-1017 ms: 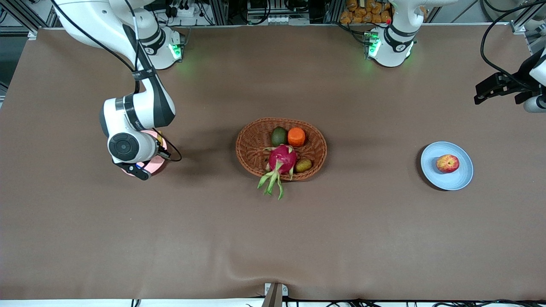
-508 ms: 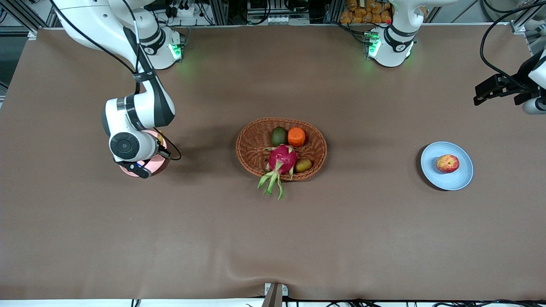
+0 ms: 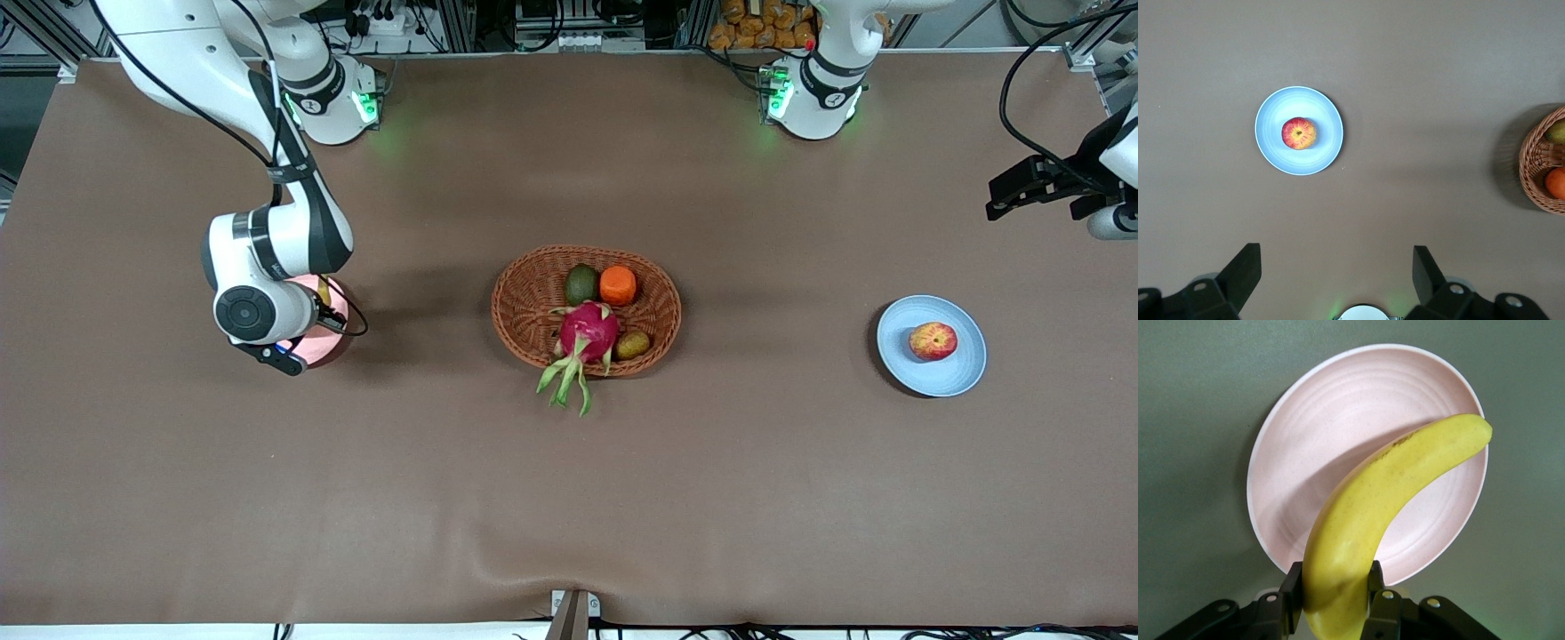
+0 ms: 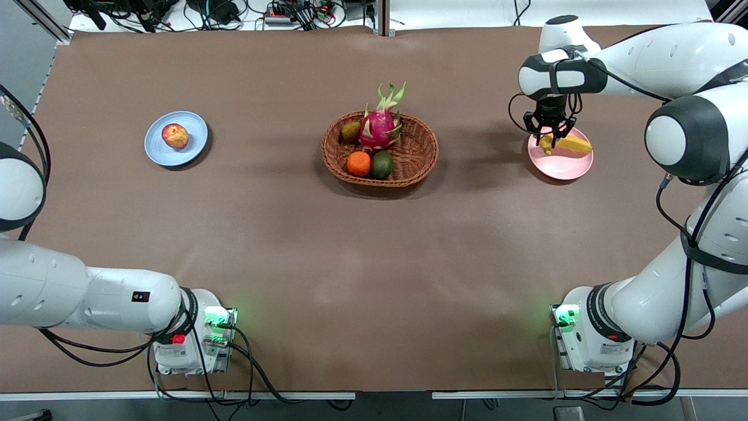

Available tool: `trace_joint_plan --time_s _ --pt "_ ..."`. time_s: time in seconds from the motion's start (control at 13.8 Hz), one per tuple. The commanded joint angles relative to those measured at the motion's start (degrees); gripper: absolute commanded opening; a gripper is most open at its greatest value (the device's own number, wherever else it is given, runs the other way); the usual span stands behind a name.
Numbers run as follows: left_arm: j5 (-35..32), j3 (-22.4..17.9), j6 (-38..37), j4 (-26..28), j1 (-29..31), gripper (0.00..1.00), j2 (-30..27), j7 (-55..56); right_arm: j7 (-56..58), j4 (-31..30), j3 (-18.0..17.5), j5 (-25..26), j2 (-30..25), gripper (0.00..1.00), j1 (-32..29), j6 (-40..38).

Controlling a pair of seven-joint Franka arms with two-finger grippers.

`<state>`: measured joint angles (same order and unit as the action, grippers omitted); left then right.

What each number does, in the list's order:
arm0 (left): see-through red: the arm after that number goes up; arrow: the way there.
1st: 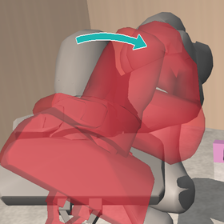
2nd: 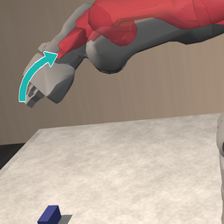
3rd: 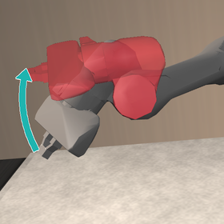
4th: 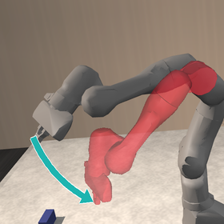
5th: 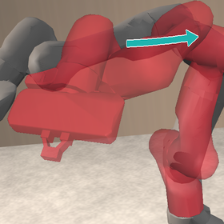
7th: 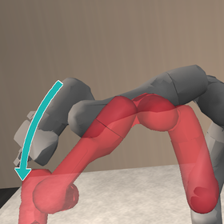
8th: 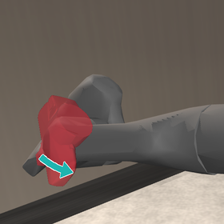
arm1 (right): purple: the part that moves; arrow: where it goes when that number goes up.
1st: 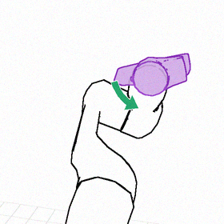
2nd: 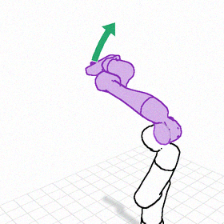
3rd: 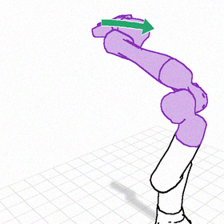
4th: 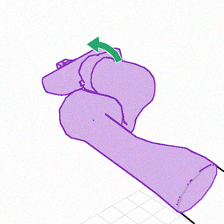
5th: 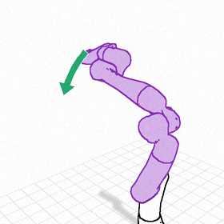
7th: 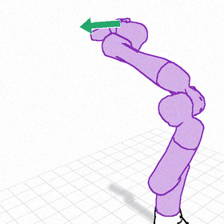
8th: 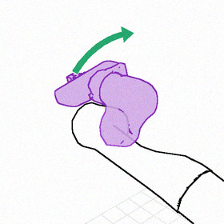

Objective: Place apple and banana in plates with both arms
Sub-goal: 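Lower the banana onto the pink plate and open the right gripper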

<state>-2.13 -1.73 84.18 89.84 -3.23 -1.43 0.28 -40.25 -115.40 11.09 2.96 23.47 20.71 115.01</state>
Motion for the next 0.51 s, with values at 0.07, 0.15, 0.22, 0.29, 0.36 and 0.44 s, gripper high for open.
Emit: trace_joint_plan --time_s 0.07,0.15,0.22,0.29,0.36,0.44 --pt "0.90 -0.20 -0.86 -1.42 -0.02 1.00 0.64 -0.63 0.44 -0.70 -1.15 0.73 0.61 0.11 -0.85 1.44" --pt "0.81 -0.20 -0.86 -1.42 -0.19 1.00 0.64 -0.46 0.44 -0.70 -1.15 0.73 1.05 0.26 -0.59 1.88" --pt "0.81 -0.20 -0.86 -1.42 -0.28 1.00 0.64 -0.37 0.44 -0.44 -1.24 0.73 1.32 0.41 -0.50 1.97" --pt "0.90 -0.20 -0.86 -1.42 -0.37 1.00 0.64 -0.37 0.44 -0.35 -1.24 0.73 1.41 0.62 -0.32 1.97" --pt "0.81 -0.12 -0.86 -1.42 -0.28 1.00 0.64 -0.46 0.44 -0.27 -1.24 0.73 1.32 1.00 -0.24 1.88" --pt "0.81 -0.20 -0.86 -1.51 -0.28 1.00 0.64 -0.46 0.44 0.08 -1.33 0.73 1.14 1.00 -0.24 1.36"
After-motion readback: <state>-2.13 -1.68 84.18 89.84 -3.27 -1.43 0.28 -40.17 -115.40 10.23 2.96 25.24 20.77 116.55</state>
